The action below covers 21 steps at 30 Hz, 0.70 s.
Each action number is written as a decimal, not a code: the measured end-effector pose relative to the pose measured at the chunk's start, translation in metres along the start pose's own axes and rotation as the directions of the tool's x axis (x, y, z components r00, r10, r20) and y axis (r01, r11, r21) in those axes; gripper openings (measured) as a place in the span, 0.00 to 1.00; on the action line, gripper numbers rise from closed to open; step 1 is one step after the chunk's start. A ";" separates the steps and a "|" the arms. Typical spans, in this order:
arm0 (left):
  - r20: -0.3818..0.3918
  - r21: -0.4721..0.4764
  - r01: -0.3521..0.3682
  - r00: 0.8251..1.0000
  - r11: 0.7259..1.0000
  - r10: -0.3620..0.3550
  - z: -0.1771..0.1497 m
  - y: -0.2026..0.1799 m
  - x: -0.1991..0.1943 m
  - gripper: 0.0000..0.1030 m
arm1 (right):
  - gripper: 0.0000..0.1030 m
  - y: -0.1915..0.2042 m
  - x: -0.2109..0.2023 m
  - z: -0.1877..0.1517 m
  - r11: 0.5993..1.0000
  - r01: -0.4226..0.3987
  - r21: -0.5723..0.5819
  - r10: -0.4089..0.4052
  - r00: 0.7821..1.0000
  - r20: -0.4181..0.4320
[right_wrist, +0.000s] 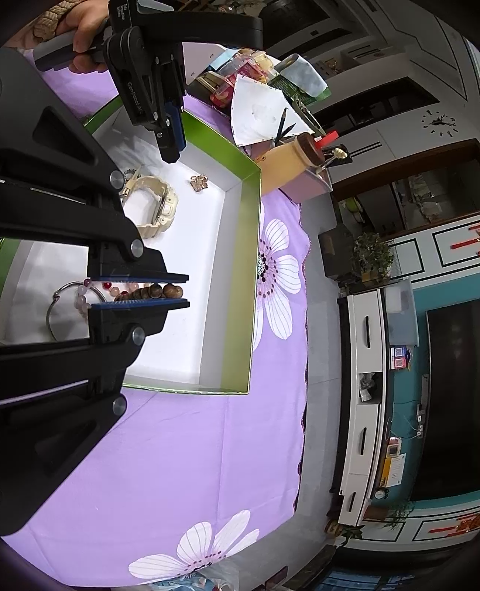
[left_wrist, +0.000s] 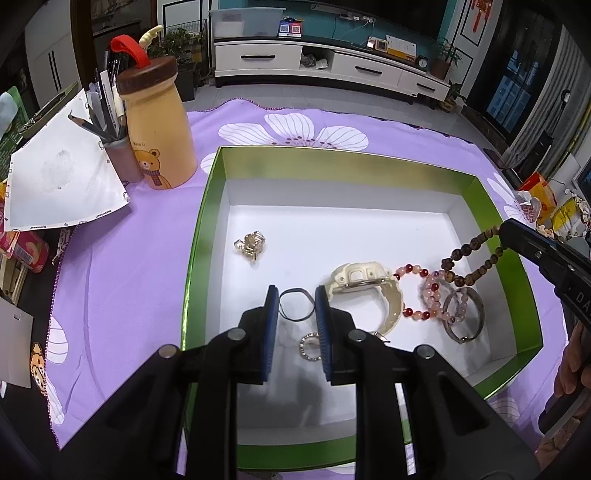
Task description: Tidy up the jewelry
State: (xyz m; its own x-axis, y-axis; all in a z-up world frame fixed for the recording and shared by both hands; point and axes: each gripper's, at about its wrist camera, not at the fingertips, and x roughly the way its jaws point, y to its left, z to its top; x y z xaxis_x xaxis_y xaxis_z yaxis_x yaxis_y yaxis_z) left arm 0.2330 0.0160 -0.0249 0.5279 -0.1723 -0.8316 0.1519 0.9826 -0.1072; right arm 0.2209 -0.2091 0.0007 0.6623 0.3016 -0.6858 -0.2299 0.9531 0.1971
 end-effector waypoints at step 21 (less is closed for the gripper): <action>-0.029 0.015 -0.021 0.999 1.000 0.021 0.002 -0.006 0.010 0.19 | 0.07 -0.008 0.007 -0.002 1.000 0.014 0.015 -0.013 0.999 -0.029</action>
State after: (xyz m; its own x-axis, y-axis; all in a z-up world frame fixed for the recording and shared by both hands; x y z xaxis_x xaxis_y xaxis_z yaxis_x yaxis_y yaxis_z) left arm 0.2390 0.0083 -0.0313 0.5068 -0.1497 -0.8489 0.1533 0.9848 -0.0821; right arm 0.2259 -0.2148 -0.0065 0.6442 0.2880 -0.7085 -0.2098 0.9574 0.1984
